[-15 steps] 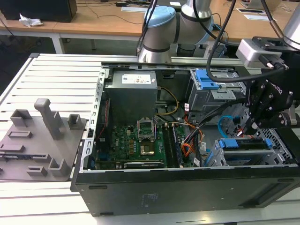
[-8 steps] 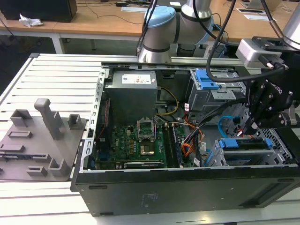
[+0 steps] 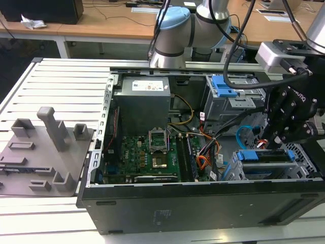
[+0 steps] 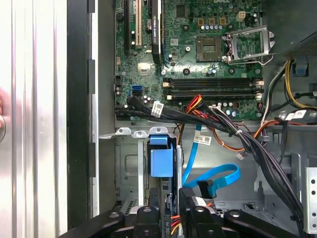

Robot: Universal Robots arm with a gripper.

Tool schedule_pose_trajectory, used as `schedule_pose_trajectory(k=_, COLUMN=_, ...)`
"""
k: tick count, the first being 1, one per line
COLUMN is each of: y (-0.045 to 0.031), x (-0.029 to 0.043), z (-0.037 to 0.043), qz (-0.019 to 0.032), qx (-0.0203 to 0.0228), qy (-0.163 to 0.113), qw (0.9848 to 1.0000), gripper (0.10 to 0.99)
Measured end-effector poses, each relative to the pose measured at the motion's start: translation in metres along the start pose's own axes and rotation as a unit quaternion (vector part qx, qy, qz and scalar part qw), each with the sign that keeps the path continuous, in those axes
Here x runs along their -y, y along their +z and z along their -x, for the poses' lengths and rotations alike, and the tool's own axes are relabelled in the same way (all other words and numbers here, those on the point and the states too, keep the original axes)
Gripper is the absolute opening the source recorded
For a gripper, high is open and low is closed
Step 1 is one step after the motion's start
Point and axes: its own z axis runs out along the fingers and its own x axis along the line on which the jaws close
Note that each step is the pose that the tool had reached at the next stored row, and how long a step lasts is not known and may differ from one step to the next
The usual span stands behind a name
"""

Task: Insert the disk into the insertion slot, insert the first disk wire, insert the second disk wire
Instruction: 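Insert the second disk wire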

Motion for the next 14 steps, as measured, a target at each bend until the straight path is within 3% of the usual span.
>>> schedule_pose_trajectory(k=4, y=-0.0080, x=-0.0003, z=-0.0003, qz=-0.0001, qx=0.0001, qy=-0.002, qw=1.0000, gripper=0.302)
schedule_pose_trajectory(k=8, y=-0.0085, x=-0.0004, z=0.0009, qz=-0.0001, qx=-0.0002, qy=-0.002, qw=1.0000, gripper=0.302)
schedule_pose_trajectory(k=14, y=-0.0094, x=-0.0008, z=0.0198, qz=-0.0001, qx=0.0000, qy=-0.002, qw=1.0000, gripper=0.302)
